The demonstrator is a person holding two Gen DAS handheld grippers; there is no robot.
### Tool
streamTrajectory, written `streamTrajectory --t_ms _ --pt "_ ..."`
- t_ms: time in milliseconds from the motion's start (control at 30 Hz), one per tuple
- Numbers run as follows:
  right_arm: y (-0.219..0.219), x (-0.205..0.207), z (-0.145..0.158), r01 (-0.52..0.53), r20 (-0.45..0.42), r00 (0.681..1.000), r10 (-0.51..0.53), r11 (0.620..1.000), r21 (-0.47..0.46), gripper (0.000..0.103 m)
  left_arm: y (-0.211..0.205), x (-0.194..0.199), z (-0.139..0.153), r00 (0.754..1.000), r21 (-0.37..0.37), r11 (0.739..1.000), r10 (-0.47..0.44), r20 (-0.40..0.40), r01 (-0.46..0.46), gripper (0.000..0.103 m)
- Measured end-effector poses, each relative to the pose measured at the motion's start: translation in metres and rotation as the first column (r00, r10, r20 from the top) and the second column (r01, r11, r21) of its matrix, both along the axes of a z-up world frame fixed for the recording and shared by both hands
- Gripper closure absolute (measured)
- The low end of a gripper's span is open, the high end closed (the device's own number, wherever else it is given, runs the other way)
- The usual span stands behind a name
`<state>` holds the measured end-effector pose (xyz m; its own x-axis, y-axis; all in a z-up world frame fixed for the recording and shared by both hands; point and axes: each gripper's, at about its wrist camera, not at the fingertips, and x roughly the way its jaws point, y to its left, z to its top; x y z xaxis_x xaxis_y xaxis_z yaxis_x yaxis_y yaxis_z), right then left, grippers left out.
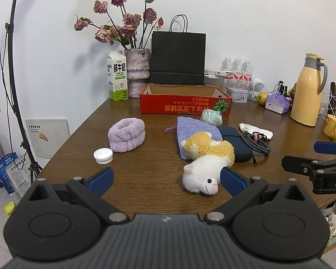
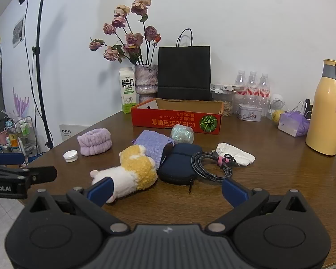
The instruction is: Organize objects
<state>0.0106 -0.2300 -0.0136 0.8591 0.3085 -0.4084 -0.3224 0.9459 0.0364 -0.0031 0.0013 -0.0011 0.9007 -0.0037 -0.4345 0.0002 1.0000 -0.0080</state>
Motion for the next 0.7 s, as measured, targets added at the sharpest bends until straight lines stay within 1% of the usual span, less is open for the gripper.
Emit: streamTrajectory --t_ms 700 --pt "-0.0001 -0.0003 0.0009 0.009 0.000 1.000 -0.009 1.000 -0.008 0.000 -0.0016 -0.0035 -0.0001 1.000 -0.006 1.000 -0.006 0.015 0.007 0.000"
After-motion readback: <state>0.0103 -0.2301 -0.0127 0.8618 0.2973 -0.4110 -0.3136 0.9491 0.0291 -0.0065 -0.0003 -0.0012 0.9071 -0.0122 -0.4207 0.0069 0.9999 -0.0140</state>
